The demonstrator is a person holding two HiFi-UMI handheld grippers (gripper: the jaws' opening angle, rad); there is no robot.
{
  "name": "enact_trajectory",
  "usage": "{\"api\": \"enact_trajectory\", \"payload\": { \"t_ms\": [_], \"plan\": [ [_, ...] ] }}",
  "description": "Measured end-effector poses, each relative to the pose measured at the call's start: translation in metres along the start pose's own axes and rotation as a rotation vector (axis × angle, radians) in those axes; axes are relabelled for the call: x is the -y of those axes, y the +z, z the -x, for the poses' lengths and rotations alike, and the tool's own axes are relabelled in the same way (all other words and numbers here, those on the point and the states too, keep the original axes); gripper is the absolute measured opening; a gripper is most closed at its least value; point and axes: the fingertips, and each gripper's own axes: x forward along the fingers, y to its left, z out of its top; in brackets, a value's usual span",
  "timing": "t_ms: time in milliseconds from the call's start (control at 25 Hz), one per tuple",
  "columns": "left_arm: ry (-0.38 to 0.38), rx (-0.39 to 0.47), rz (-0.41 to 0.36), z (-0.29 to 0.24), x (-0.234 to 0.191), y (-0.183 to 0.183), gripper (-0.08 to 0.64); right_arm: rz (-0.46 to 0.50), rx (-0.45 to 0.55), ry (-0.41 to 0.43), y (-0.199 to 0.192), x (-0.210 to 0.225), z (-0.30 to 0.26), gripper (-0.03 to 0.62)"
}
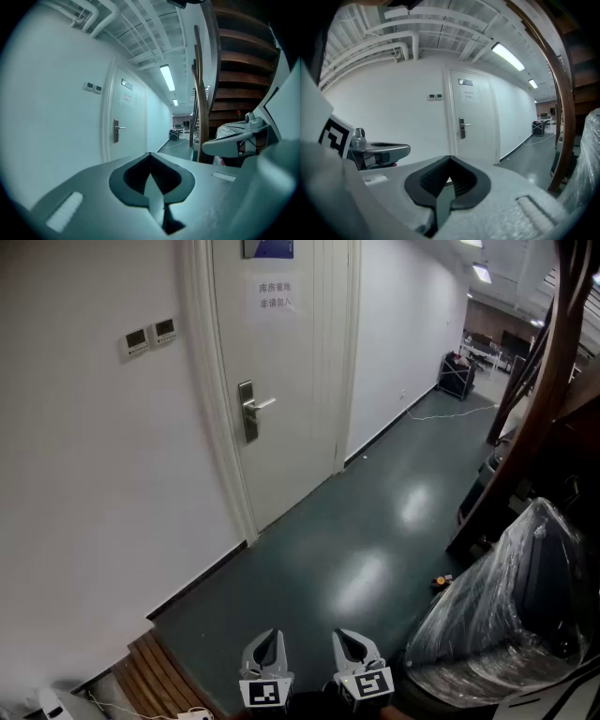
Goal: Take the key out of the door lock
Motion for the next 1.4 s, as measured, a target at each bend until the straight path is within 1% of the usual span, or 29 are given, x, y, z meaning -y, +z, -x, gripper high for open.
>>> {"api": "enact_trajectory", "payload": {
  "t_ms": [200,320,440,560,720,880,1080,1240,1400],
  "plan": [
    [0.012,0.008,0.017,-0.002,-0.008,-0.005,0.018,0.009,0.002,0.000,0.008,-0.005,-0.005,-0.009],
    [0.014,0.003,0.014,-0.002,-0.012,-0.001,0.018,0.012,-0.007,0.001,0.008,-0.007,-0.009,-0.009],
    [0.029,-0.008,0.026,-0.003,-0.017,-0.006,0.018,0.001,-0.013,0.008,0.006,-0.008,-0.013,-0.009],
    [0.045,0.013,0.044,-0.006,-0.022,-0.013,0.018,-0.018,-0.017,0.015,0.006,-0.007,-0.018,-0.008],
    [0.046,-0.006,0.039,-0.008,-0.024,-0.010,0.018,-0.030,-0.011,0.036,0.007,-0.009,-0.024,-0.008],
    [0.047,-0.022,0.022,-0.008,-0.022,-0.006,0.018,-0.030,-0.006,0.059,0.004,-0.009,-0.026,-0.008],
    [0.071,-0.002,0.041,-0.015,-0.020,-0.013,0.018,-0.039,-0.020,0.059,0.006,-0.002,-0.026,-0.008],
    [0.072,0.000,0.018,-0.020,-0.008,-0.004,0.018,-0.038,0.008,0.070,0.011,0.009,-0.023,-0.008],
    [0.080,-0.005,0.013,-0.027,0.008,-0.002,0.018,-0.048,0.015,0.076,0.010,0.026,-0.017,-0.008]
  ]
}}
